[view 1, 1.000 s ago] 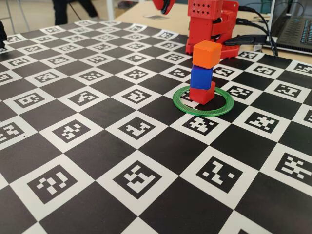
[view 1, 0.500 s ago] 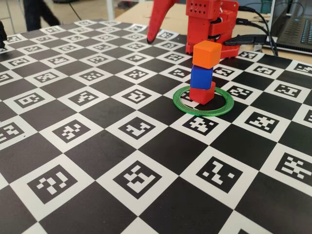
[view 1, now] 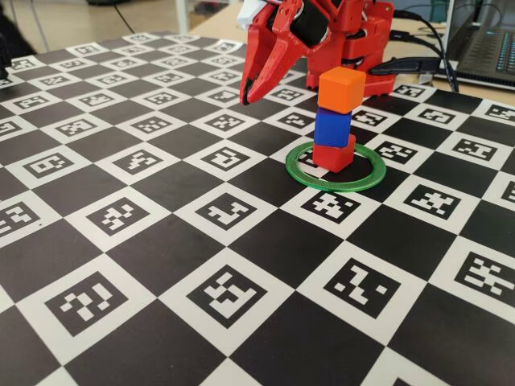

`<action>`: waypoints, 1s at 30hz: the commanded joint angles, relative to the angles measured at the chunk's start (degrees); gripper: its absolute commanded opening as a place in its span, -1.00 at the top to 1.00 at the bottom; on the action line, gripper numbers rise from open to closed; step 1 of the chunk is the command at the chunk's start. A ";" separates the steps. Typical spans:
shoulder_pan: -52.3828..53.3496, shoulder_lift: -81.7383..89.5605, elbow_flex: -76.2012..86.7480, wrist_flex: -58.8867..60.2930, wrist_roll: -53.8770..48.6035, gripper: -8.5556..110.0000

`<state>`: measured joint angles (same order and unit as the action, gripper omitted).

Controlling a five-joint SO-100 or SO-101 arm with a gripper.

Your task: Grab the red cube then put it in the green circle then put the blue cube on top and finally the orange cube on top

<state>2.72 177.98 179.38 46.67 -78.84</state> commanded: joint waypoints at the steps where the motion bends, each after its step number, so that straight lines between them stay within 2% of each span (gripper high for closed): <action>1: -0.18 4.75 2.20 6.94 -4.66 0.97; 9: 0.70 14.41 2.20 22.15 -7.56 0.96; 16: 1.05 14.41 2.20 31.38 -8.17 0.96; 30: 0.88 14.41 2.20 31.90 -8.61 0.96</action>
<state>3.25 189.76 179.38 72.07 -87.19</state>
